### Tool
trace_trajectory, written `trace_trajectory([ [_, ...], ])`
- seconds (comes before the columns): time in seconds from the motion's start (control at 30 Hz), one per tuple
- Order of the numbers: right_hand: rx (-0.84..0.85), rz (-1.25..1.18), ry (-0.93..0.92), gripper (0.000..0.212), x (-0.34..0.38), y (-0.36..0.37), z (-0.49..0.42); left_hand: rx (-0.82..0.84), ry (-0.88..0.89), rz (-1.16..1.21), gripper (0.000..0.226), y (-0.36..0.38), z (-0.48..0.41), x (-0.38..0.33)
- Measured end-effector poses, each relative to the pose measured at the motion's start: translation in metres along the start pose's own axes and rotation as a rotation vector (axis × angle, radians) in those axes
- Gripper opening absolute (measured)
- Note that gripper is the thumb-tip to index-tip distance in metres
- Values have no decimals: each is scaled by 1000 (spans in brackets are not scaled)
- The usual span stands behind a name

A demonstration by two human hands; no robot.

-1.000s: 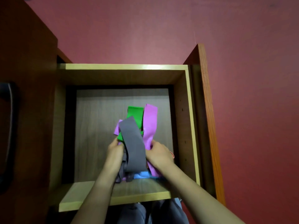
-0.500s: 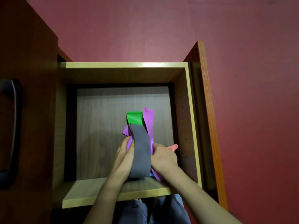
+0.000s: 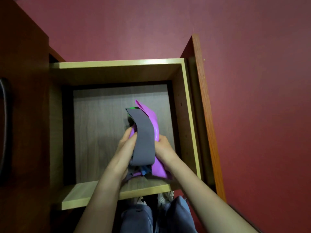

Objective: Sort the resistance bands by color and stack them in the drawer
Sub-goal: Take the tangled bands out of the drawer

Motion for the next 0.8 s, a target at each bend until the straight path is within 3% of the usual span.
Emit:
trace_trajectory([
  [0.1, -1, 11, -102, 16, 36, -15, 17, 45, 62, 61, 23, 13, 12, -31],
  [0.2, -32, 38, -175, 24, 66, -34, 38, 53, 123, 98, 27, 32, 26, -64],
  [0.27, -71, 32, -215, 22, 86, -53, 56, 76, 144, 76, 31, 49, 35, -85],
  [0.43, -245, 0, -286, 35, 110, -107, 90, 245, 193, 11, 13, 101, 54, -122],
  [0.63, -374, -100, -353, 41, 113, -146, 129, 345, 250, 32, 19, 139, 91, -141],
  [0.8, -419, -77, -366, 32, 125, -203, 152, 367, 292, 74, 25, 192, 115, -150],
])
Point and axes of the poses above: each hand's wrist, its own z-axis away from the middle knuckle, its own y-axis out of the palm, x = y × z, the point moved 9 cm from there along -z, towards the middle knuckle, and after that the axes turned 6 degrees about y, right-handed, at the moved point
